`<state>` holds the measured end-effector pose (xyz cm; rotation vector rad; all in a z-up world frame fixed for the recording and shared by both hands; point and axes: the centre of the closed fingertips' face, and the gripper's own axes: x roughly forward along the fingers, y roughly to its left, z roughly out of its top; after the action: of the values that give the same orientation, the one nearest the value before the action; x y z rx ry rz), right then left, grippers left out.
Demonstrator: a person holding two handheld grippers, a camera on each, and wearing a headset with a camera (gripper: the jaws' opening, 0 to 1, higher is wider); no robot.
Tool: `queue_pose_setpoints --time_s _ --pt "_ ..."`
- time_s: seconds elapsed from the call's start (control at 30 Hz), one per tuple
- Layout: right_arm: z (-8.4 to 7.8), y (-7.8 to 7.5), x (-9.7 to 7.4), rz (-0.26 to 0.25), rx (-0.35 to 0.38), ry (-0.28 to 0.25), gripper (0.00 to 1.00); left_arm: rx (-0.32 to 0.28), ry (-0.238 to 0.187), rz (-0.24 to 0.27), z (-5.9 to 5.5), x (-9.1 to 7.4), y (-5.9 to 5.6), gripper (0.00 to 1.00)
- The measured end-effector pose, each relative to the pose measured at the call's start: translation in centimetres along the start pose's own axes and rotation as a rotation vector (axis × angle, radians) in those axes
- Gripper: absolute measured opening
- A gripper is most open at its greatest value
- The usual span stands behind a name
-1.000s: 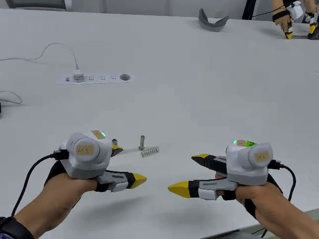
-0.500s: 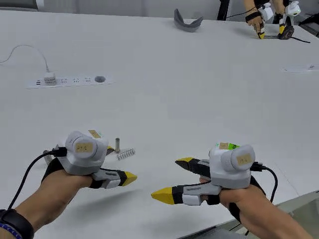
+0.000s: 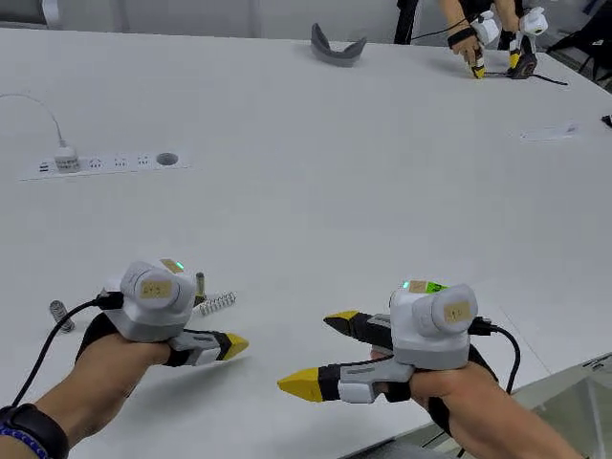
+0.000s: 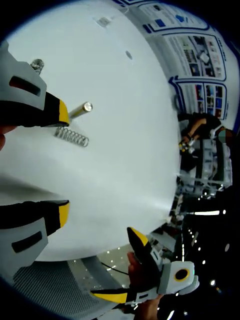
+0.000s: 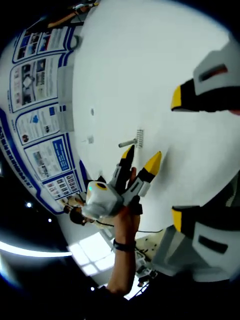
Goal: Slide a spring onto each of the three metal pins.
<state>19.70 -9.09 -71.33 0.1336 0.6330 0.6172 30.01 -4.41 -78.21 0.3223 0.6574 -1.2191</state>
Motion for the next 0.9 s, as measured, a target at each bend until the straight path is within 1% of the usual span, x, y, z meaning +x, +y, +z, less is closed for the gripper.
queue_pose_setpoints --time_s 0.07,0.13,0.17,0.3,0.4,0.5,0.53,0.57,0.6,0.67,0.77,0.8,0.83,0.87,0.9 --pt "0.0 0.1 -0.1 0.004 -0.001 0.000 0.78 0.003 0.005 0.012 0.0 0.2 0.3 0.59" --pt "-0.2 0.2 -0.2 0.006 -0.005 0.007 0.78 -0.009 -0.006 0.032 0.1 0.4 0.8 0.54" --pt "-0.2 0.2 -0.2 0.006 -0.007 0.008 0.78 -0.007 -0.004 0.035 0.0 0.5 0.9 0.52" --pt "-0.3 -0.1 -0.3 0.006 -0.008 0.011 0.78 0.007 0.013 0.052 -0.5 1.1 1.2 0.46" --pt "-0.3 -0.2 -0.5 0.002 -0.005 0.008 0.78 -0.007 0.009 0.061 -0.7 1.2 1.4 0.41" --pt "-0.3 -0.1 -0.7 0.003 -0.005 0.007 0.78 -0.025 0.009 0.093 -0.9 1.3 1.8 0.35" --pt "-0.4 -0.1 -0.7 0.002 -0.004 0.009 0.78 -0.036 0.009 0.094 -0.9 1.5 1.8 0.34" --pt "-0.5 -0.1 -0.8 0.001 -0.002 0.010 0.78 -0.047 0.011 0.107 -1.0 1.5 2.0 0.33" --pt "-0.6 -0.1 -0.8 0.001 -0.001 0.012 0.78 -0.039 0.006 0.123 -0.8 1.6 2.3 0.30" --pt "-0.6 -0.1 -0.8 0.002 0.000 0.013 0.77 -0.051 0.001 0.141 -0.7 1.7 2.6 0.26" --pt "-0.6 0.0 -0.8 0.001 0.004 0.011 0.77 -0.048 0.003 0.173 -0.7 1.7 2.9 0.17" --pt "-0.5 0.0 -0.8 0.002 0.004 0.010 0.77 -0.046 0.004 0.175 -0.8 1.7 2.9 0.12" --pt "-0.5 0.0 -0.8 0.001 0.004 0.008 0.77 -0.050 0.003 0.167 -0.8 1.7 2.8 0.11" --pt "-0.5 0.0 -0.8 0.000 0.004 0.005 0.77 -0.062 0.006 0.143 -0.9 1.7 2.3 0.11" --pt "-0.4 0.1 -0.8 -0.002 0.006 0.003 0.77 -0.063 0.012 0.144 -1.0 1.5 2.3 0.11"
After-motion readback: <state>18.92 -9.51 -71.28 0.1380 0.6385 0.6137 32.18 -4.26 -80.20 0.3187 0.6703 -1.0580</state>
